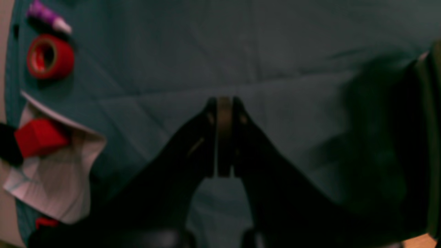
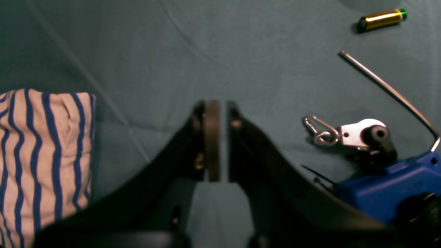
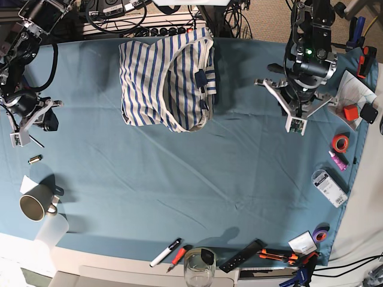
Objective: Fold the T-shirt properly
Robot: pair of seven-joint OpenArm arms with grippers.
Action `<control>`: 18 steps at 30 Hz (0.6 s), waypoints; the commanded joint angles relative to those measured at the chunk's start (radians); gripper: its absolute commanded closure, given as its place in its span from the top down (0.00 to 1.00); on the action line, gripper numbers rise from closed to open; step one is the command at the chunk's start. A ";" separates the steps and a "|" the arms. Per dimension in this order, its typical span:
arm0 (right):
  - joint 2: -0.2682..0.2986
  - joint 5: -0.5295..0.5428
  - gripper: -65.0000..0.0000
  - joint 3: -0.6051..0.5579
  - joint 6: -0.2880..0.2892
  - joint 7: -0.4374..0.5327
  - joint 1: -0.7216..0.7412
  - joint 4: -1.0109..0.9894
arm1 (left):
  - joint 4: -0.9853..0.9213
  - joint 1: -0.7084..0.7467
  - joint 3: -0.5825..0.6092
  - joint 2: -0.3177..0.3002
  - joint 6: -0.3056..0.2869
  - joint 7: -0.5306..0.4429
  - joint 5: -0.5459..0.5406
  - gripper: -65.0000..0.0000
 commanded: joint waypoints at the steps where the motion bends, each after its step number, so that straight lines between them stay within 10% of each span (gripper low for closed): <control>1: 0.018 0.012 0.00 0.005 -0.006 0.015 0.000 0.012 | 0.020 0.004 -0.008 -0.002 0.000 -0.011 0.001 0.00; 18: 0.018 0.227 0.00 0.006 -0.010 -0.042 -0.155 0.014 | 0.129 0.189 -0.013 -0.002 0.001 0.027 0.051 0.00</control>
